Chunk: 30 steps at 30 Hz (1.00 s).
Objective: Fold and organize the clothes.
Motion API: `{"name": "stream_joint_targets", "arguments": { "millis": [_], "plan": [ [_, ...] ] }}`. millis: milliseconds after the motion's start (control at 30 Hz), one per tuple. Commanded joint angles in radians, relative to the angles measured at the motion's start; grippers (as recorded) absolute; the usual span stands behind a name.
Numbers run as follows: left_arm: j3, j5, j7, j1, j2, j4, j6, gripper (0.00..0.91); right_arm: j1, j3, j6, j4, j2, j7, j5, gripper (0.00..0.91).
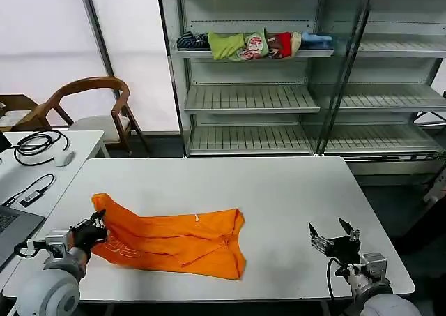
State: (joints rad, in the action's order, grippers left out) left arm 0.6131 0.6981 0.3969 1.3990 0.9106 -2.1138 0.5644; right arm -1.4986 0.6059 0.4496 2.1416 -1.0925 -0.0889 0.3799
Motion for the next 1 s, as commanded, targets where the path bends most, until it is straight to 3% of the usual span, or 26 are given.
{"name": "stream_joint_targets", "arguments": {
  "millis": [33, 467, 1000],
  "plan": [
    [-0.202, -0.010, -0.008, -0.018, 0.060, -0.142, 0.011, 0.010, 0.001, 0.007, 0.006, -0.003, -0.004, -0.002, -0.014, 0.907],
    [-0.488, -0.125, -0.023, -0.105, 0.171, -0.050, -0.026, 0.010, 0.000, 0.028, 0.022, -0.002, -0.020, -0.007, -0.033, 0.907],
    [-0.536, -0.098, -0.020, -0.238, 0.239, 0.052, -0.025, 0.020, 0.012, 0.032, 0.027, -0.003, -0.024, -0.007, -0.036, 0.907]
  ]
}}
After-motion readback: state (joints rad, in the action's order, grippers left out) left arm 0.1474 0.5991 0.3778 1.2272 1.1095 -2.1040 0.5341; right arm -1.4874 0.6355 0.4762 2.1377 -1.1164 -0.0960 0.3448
